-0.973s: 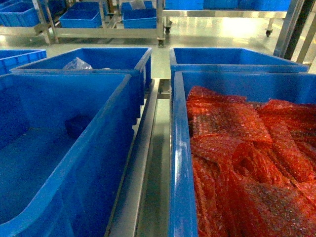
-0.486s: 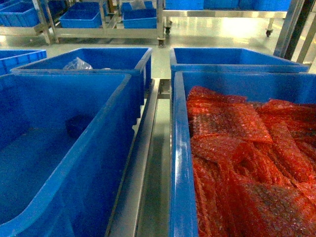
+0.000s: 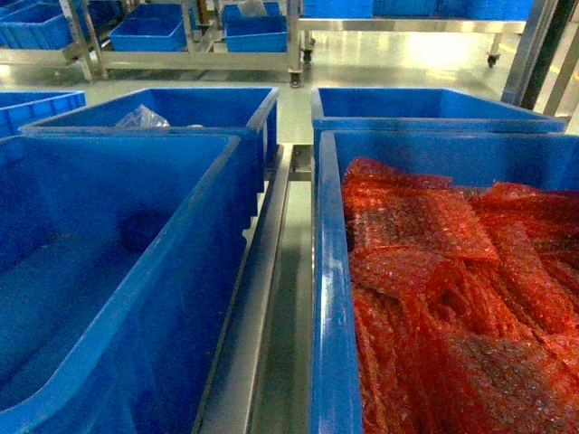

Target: Pick blue part to blue bin on bottom shelf

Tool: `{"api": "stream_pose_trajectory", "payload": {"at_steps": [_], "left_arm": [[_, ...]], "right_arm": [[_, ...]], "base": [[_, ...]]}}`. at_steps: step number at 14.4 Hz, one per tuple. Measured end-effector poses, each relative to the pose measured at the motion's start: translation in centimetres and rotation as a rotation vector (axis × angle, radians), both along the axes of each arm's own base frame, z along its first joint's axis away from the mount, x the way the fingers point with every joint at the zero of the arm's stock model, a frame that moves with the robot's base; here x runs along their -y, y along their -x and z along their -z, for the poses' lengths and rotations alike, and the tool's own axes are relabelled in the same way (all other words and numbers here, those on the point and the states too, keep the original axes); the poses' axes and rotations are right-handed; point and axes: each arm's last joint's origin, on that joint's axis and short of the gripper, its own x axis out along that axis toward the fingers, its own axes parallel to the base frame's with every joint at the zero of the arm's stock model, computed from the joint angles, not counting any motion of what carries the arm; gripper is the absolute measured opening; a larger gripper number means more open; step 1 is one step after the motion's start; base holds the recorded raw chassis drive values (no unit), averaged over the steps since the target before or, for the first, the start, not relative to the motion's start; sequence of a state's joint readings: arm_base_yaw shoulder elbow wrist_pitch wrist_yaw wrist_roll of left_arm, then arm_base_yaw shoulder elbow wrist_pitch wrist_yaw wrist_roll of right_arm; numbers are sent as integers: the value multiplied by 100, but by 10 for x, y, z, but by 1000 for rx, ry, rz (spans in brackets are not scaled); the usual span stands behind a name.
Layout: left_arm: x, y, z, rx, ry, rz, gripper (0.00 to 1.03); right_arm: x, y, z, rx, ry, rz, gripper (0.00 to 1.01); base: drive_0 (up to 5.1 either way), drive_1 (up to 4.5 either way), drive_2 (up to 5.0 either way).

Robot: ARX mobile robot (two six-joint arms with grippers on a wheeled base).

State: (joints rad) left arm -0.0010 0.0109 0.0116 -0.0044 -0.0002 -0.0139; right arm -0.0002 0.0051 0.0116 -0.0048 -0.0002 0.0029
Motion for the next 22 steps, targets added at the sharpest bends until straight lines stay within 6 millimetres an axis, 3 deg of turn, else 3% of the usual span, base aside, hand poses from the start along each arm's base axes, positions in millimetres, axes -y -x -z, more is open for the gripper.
{"api": "stream_pose_trajectory", "payload": {"at_steps": [1,22], "left_arm": [[0,0,0,0,-1,0,100],[0,0,0,0,-1,0,98]], "right_arm": [[0,0,0,0,0,0,98],[0,0,0,0,0,0,98]], "base": [[0,0,0],[0,0,0]]}}
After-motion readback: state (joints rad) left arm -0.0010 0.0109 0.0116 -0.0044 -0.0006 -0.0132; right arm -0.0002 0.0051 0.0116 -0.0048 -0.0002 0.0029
